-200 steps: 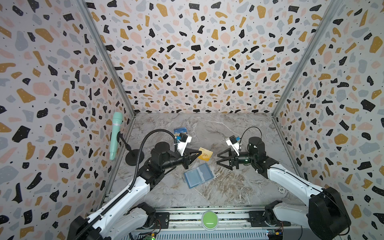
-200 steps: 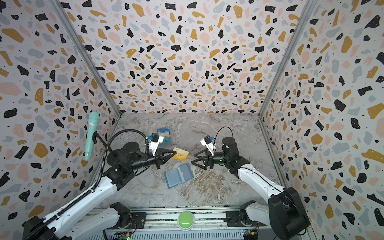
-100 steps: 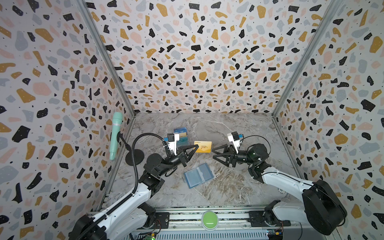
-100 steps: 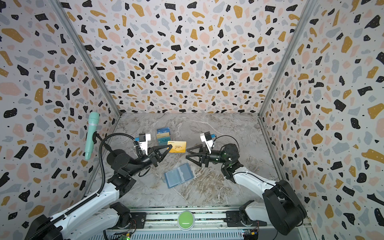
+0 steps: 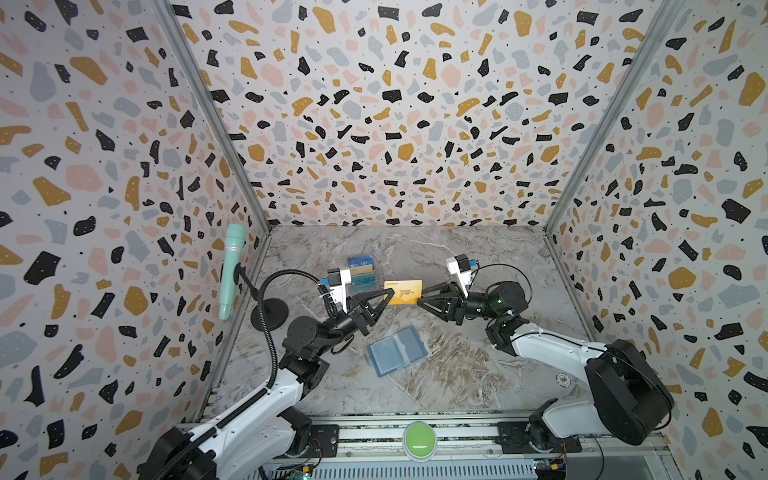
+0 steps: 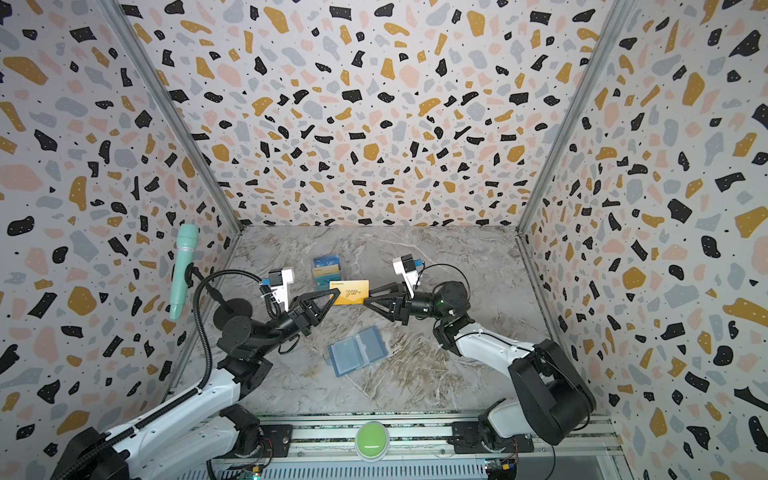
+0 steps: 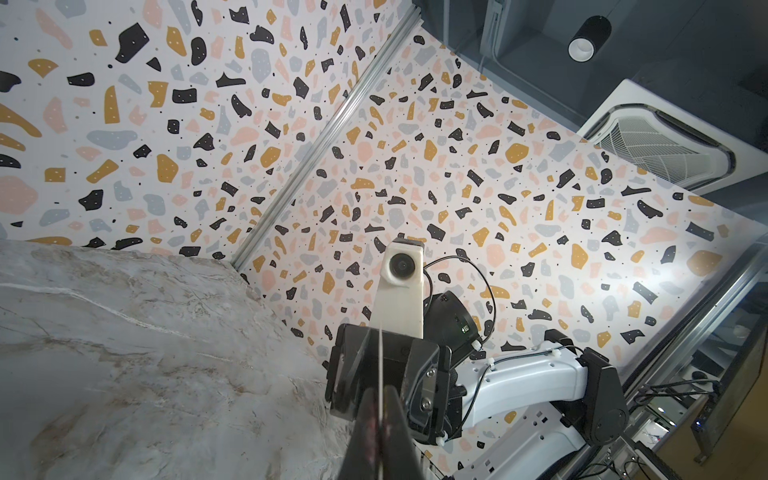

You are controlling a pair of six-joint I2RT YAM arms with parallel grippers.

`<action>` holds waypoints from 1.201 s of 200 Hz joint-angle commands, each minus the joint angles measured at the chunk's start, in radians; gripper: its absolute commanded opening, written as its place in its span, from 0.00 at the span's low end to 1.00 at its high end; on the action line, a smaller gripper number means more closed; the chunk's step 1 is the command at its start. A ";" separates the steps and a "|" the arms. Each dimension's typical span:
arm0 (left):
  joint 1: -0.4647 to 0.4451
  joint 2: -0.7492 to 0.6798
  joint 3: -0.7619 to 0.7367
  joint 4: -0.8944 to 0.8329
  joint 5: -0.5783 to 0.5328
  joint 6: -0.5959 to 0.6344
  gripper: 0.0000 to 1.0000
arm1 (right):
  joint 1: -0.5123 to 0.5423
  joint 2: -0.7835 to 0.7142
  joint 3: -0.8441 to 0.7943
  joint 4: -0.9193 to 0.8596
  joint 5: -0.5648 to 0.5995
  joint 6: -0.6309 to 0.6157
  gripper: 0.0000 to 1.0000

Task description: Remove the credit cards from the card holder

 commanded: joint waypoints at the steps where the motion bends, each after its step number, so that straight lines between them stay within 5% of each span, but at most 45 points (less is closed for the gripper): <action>1: 0.005 -0.002 -0.010 0.088 -0.007 -0.017 0.00 | 0.006 0.011 0.036 0.129 -0.006 0.061 0.27; 77: 0.004 0.005 -0.004 0.043 -0.010 -0.001 0.00 | 0.019 0.034 0.058 0.128 -0.021 0.070 0.01; 85: 0.005 0.000 0.001 0.006 -0.018 0.007 0.07 | 0.016 0.030 0.062 0.111 -0.024 0.055 0.00; 112: 0.005 -0.043 0.053 -0.237 -0.033 0.117 0.36 | -0.017 -0.032 0.093 -0.218 -0.068 -0.112 0.00; 159: 0.007 -0.107 0.337 -0.952 -0.119 0.515 0.56 | -0.061 -0.167 0.204 -1.064 -0.147 -0.635 0.00; 187: 0.007 -0.052 0.477 -1.168 -0.042 0.664 0.58 | -0.059 -0.168 0.242 -1.348 -0.169 -0.816 0.00; 215: 0.007 0.040 0.577 -1.329 0.149 0.819 0.52 | -0.058 -0.144 0.263 -1.451 -0.192 -0.894 0.00; 240: 0.007 0.096 0.640 -1.465 0.189 0.931 0.52 | -0.049 -0.131 0.291 -1.493 -0.204 -0.933 0.00</action>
